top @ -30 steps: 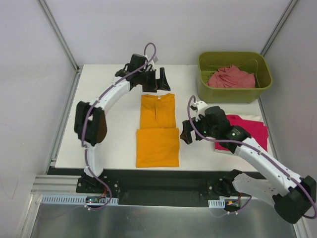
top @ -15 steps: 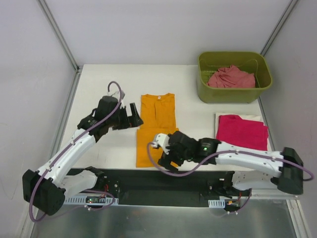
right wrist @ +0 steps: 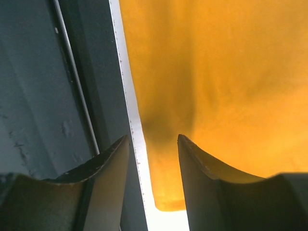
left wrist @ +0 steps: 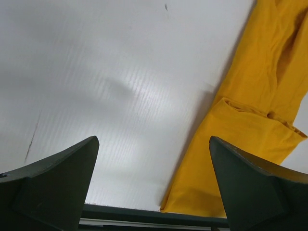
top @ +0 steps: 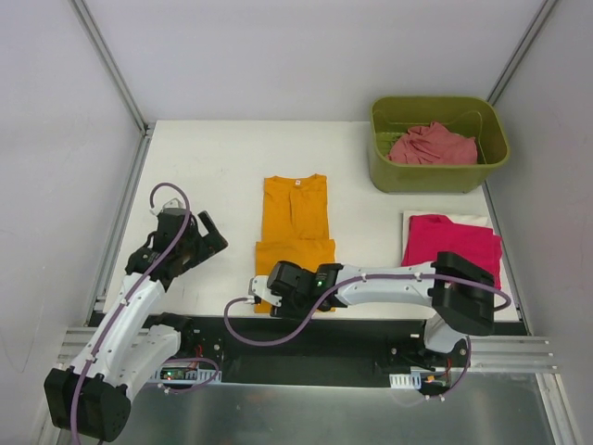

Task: Fold and stack the t-shirts
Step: Grab one side of the 2/3 rectangular tshirt with right arm

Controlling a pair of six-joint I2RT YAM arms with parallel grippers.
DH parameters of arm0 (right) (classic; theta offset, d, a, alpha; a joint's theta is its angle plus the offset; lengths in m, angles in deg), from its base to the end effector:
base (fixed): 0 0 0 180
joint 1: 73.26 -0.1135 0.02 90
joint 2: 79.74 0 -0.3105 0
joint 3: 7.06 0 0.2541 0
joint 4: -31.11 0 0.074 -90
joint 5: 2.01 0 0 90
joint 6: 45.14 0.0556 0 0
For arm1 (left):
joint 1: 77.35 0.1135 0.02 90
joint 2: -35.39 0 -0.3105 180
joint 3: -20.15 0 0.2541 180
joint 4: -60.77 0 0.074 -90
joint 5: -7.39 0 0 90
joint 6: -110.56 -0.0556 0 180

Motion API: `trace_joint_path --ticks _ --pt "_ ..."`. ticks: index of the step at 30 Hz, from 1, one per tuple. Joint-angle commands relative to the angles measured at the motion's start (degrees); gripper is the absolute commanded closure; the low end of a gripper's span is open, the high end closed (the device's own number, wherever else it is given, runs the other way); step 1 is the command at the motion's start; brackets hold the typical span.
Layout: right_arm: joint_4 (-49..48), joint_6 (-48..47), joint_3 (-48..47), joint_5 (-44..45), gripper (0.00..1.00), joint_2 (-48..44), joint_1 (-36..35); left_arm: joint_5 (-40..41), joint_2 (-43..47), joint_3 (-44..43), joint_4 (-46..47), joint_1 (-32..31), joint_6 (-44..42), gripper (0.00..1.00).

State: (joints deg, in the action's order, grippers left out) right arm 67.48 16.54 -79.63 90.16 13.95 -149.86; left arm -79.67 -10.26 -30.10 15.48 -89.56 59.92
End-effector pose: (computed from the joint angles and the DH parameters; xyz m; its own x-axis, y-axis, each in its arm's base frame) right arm 0.0824 0.3367 0.2225 0.2869 -0.8414 -0.4580 -0.9443 -0.1679 -0.2831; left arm 0.1516 -0.0299 0.2715 -0.6025 -0.5176 -0.6075 -0.2702 0.8485 -0.4550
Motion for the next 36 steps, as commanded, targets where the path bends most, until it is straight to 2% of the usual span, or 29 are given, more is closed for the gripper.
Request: trace_joint_path --ticks 1,7,11,15,18,21,27,31,36 --pt "-1.1 -2.4 -2.8 -0.9 0.52 3.2 0.0 3.1 -1.0 0.2 -0.5 2.8 2.5 0.01" --pt "-2.2 -1.8 -2.9 -1.6 0.54 7.3 1.9 4.1 -1.5 0.4 -0.2 3.0 2.5 0.01" --pt "-3.2 -0.9 -2.1 -3.9 0.72 8.5 4.5 4.4 -1.4 0.6 -0.1 3.0 2.7 0.01" --pt "-2.9 0.0 -1.7 -4.7 0.82 8.0 5.2 5.0 -1.4 0.7 -0.2 3.0 2.8 0.01" --pt "-0.5 1.8 -2.3 -9.0 0.87 5.9 4.8 4.8 -1.1 0.5 0.0 3.0 2.7 0.01" --pt "3.8 3.5 -4.6 -14.3 0.99 1.9 3.1 4.5 -0.5 0.6 0.0 3.0 2.7 0.01" --pt "11.1 8.4 -9.7 -30.9 0.99 -3.7 2.2 2.8 -0.2 0.7 0.5 3.0 2.4 0.01" --pt "19.5 9.2 -15.4 -31.6 0.99 -5.4 2.5 1.8 -0.1 0.7 0.8 3.0 2.3 0.01" --pt "28.1 7.9 -22.2 -30.0 0.99 -4.6 6.5 0.2 -0.1 -0.4 0.9 3.0 2.3 0.01"
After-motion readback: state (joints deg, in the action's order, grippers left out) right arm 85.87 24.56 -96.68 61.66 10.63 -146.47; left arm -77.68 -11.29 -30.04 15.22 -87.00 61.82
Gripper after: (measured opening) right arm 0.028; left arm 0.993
